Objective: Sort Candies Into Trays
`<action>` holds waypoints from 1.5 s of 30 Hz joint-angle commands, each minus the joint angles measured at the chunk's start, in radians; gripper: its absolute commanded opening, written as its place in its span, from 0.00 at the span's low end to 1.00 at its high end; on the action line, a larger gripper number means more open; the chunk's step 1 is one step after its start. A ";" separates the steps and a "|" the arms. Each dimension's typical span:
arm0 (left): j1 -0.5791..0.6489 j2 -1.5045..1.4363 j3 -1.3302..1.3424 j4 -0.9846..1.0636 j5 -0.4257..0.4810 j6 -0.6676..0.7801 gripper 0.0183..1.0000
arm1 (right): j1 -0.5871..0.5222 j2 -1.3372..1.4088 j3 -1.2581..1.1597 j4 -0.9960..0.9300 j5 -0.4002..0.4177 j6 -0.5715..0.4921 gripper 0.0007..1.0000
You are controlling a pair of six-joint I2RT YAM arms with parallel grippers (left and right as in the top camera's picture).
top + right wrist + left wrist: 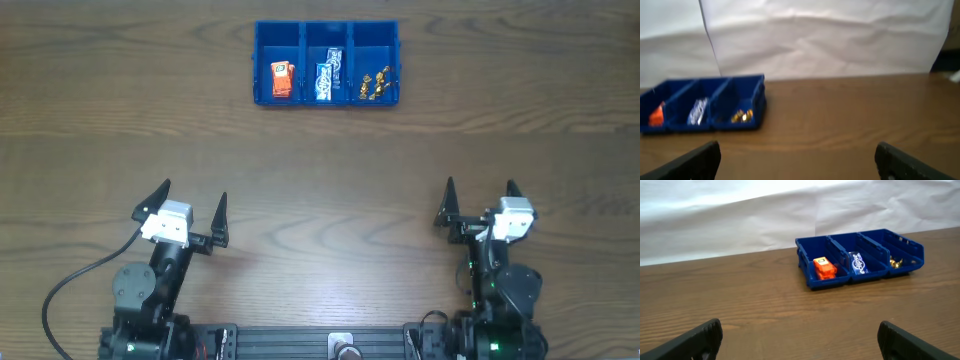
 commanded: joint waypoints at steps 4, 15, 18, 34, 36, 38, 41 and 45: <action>0.006 -0.005 -0.016 -0.045 0.010 0.006 1.00 | 0.032 -0.008 -0.013 -0.016 -0.009 -0.018 1.00; 0.006 -0.005 -0.016 -0.045 0.010 0.006 1.00 | 0.039 -0.007 -0.013 -0.031 0.007 -0.017 1.00; 0.006 -0.005 -0.016 -0.045 0.010 0.006 1.00 | 0.039 -0.007 -0.013 -0.031 0.007 -0.017 1.00; 0.006 -0.005 -0.016 -0.045 0.010 0.006 1.00 | 0.039 -0.007 -0.013 -0.031 0.007 -0.017 1.00; 0.006 -0.005 -0.016 -0.045 0.010 0.006 1.00 | 0.039 -0.007 -0.013 -0.031 0.007 -0.017 1.00; 0.006 -0.005 -0.016 -0.045 0.010 0.006 1.00 | 0.039 -0.007 -0.013 -0.031 0.007 -0.017 1.00; 0.006 -0.005 -0.016 -0.045 0.010 0.006 1.00 | 0.039 -0.007 -0.013 -0.031 0.007 -0.017 1.00; 0.006 -0.005 -0.016 -0.045 0.010 0.006 1.00 | 0.039 -0.007 -0.013 -0.031 0.007 -0.017 1.00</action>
